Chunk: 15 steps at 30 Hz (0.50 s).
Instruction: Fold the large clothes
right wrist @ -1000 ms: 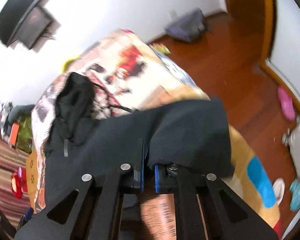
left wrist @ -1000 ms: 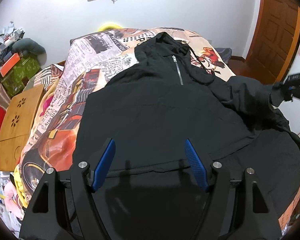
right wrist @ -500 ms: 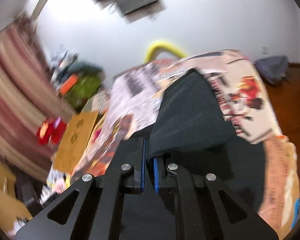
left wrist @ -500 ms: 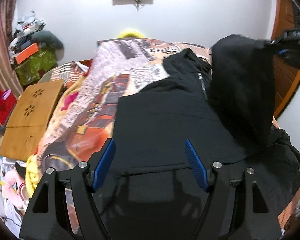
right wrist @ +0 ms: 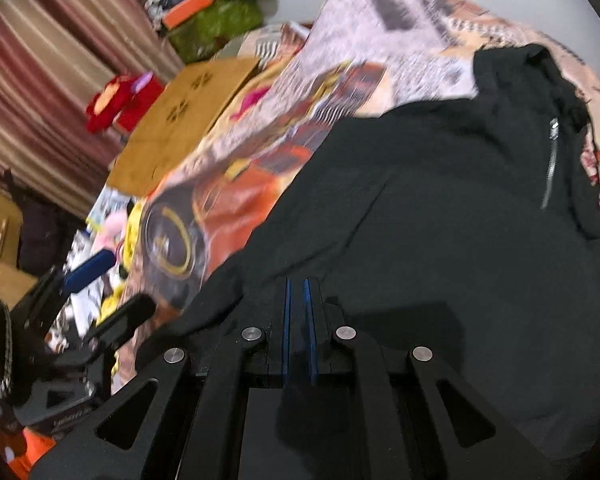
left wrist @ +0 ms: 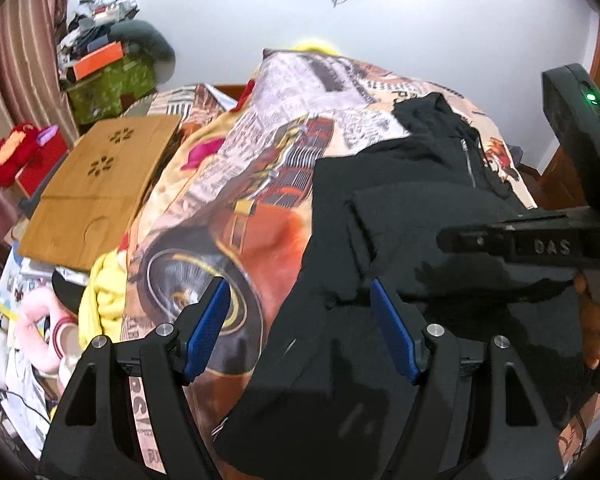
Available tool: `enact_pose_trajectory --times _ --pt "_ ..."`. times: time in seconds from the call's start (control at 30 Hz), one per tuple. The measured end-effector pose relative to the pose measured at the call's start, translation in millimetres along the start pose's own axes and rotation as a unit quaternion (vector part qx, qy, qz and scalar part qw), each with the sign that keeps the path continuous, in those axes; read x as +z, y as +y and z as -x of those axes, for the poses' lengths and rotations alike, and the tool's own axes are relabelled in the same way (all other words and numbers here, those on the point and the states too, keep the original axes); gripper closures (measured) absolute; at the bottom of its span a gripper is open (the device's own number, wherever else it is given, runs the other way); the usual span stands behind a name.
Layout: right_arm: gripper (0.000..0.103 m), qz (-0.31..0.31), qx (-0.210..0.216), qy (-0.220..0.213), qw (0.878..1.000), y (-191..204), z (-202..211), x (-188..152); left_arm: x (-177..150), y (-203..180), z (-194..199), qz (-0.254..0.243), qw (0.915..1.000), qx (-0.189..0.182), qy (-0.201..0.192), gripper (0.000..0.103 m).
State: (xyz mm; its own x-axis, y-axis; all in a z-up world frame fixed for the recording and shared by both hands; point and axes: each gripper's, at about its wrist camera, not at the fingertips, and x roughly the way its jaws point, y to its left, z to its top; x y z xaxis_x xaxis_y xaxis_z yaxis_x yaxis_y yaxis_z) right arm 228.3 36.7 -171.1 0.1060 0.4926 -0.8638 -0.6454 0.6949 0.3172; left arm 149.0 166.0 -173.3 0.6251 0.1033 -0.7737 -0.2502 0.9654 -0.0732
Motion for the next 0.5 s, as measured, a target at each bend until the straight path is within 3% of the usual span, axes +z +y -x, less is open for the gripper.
enact_pose_trajectory --times 0.1,0.2,0.27,0.33,0.4,0.5 --pt "0.097 0.0 -0.001 0.006 1.0 -3.0 12.3 -4.9 -5.3 1.2 -5.6 0.008 0.9998 -0.014 0.015 0.032" --pt "0.094 0.004 -0.033 -0.016 0.999 -15.8 36.9 -12.3 -7.1 -2.3 -11.2 0.018 0.9986 -0.041 0.027 0.032" --pt "0.085 0.005 -0.065 -0.038 0.997 -27.9 58.1 -18.7 -6.5 -6.1 -16.6 0.028 0.997 -0.062 0.037 0.031" --pt "0.061 0.001 -0.097 -0.065 0.993 -41.7 79.3 -26.0 -4.5 -10.6 -24.7 0.045 0.9933 -0.093 0.051 0.031" --pt "0.049 -0.008 -0.131 -0.095 0.987 -57.4 100.9 -35.8 -1.6 -15.6 -34.8 0.062 0.989 -0.117 0.066 0.031" --pt "0.047 -0.026 -0.167 -0.111 0.979 -83.1 125.9 -51.4 2.7 -22.0 -50.1 0.083 0.9816 -0.147 0.089 0.031"
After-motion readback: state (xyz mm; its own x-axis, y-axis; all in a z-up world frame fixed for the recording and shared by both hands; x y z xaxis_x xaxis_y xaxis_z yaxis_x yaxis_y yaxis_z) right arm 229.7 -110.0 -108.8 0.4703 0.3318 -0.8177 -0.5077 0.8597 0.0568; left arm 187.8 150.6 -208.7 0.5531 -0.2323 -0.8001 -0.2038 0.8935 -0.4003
